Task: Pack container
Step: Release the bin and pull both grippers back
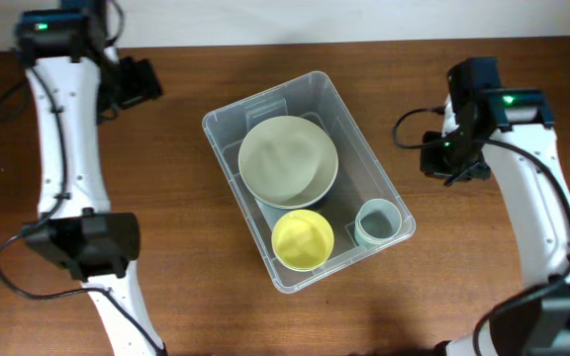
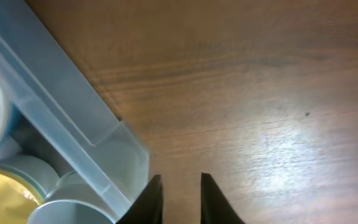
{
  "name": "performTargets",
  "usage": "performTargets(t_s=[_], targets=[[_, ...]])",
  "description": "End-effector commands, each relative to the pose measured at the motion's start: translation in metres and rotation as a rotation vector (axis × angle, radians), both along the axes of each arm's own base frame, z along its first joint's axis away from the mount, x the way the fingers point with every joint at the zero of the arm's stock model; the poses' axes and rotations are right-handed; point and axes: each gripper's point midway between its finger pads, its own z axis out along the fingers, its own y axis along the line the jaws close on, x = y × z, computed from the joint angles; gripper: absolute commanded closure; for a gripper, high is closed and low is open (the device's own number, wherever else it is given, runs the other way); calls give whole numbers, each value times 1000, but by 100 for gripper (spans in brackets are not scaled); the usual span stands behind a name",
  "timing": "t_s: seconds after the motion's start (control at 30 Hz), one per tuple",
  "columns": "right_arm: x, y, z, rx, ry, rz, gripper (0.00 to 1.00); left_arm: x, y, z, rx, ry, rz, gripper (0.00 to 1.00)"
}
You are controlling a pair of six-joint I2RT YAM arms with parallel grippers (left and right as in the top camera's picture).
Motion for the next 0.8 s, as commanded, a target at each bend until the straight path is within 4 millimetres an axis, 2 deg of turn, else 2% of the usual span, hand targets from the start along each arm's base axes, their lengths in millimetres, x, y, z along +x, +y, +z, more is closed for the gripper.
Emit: performTargets(t_s=[0.0,0.13,0.33,0.53,0.77], targets=[[-6,4,-32,30,94,20,85,-6,19,13,-4,-29,76,1],[-15,26,-51,142,159,117,85,-7,29,13,-2,-29,95,1],[-40,54,-63,271,238,255,84,-7,29,13,-1,-29,91,1],[-65,91,-56,438,288,421,84,-7,29,13,-1,-29,91,1],[-77,115,-55,438,313,513,85,-7,29,13,-1,-29,91,1]])
